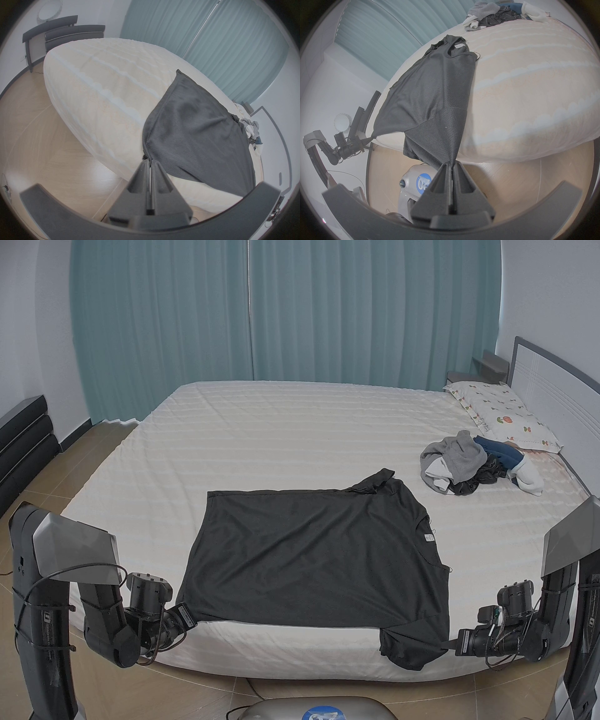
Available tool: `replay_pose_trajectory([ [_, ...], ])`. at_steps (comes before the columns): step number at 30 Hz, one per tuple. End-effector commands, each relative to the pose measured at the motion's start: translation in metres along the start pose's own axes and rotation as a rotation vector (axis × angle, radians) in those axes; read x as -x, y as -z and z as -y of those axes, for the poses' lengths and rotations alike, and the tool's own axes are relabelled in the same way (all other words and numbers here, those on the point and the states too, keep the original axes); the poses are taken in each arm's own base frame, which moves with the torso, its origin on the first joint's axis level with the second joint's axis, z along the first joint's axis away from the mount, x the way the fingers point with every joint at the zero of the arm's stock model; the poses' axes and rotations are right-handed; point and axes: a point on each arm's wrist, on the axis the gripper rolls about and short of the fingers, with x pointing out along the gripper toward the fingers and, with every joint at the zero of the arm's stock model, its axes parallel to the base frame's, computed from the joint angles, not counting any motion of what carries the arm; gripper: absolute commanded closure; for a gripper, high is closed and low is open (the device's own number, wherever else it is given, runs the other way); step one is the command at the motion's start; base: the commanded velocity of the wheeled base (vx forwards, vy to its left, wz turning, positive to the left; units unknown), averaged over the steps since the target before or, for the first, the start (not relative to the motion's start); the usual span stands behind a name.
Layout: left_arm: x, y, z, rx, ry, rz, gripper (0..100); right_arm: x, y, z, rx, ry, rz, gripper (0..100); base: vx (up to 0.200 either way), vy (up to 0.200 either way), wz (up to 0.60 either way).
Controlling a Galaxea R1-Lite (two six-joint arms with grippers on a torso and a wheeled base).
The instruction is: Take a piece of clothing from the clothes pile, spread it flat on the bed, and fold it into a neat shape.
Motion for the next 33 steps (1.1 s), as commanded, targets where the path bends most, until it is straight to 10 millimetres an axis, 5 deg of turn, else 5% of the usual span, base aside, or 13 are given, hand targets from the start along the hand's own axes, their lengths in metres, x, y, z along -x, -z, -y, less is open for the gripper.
replay_pose_trajectory([
  [1,0.004,-0.004,-0.005,-0.032,-0.033,0.023,100,0.001,0.000,0.000,0.000,0.000,0.000,100,0.000,0.000,0.00],
  [18,0.017,-0.009,-0.020,-0.155,-0.139,0.055,100,0.005,0.001,0.000,0.004,0.005,0.004,100,0.000,0.000,0.00],
  [33,0.010,0.000,-0.028,-0.206,-0.173,0.013,100,0.006,0.005,0.001,0.017,0.010,-0.016,100,0.000,0.000,0.00],
])
